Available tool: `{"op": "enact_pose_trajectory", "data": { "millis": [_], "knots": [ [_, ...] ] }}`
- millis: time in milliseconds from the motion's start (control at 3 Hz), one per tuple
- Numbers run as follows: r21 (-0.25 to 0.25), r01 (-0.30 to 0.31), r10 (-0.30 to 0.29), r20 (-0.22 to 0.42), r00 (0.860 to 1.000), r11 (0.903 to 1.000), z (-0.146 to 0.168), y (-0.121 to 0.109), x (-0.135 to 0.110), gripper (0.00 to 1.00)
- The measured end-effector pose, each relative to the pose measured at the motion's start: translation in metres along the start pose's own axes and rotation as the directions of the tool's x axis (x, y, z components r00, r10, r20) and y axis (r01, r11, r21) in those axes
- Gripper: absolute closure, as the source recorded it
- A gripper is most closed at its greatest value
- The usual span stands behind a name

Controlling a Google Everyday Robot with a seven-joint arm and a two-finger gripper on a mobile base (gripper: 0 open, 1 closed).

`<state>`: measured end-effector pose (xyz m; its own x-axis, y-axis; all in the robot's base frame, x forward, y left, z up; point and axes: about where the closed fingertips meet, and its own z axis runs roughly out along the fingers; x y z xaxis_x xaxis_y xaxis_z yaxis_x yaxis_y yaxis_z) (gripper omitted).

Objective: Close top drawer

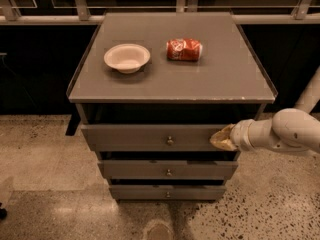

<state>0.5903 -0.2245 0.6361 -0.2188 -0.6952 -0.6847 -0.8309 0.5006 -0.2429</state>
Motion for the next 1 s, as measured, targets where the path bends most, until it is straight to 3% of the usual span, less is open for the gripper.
{"op": "enact_pose_trajectory", "data": {
  "millis": [333,667,1000],
  "knots": [
    [0.0,0.0,0.0,0.0,1.0,1.0,-0.001,0.002,0.0,1.0],
    [-0.056,-0.052,0.051,-0.019,0.999,0.9971,-0.026,0.021,0.02,1.0],
    [-0.086,-0.169,0.162,-0.079,0.984,0.9819,-0.088,0.062,0.046,0.81]
  ]
}}
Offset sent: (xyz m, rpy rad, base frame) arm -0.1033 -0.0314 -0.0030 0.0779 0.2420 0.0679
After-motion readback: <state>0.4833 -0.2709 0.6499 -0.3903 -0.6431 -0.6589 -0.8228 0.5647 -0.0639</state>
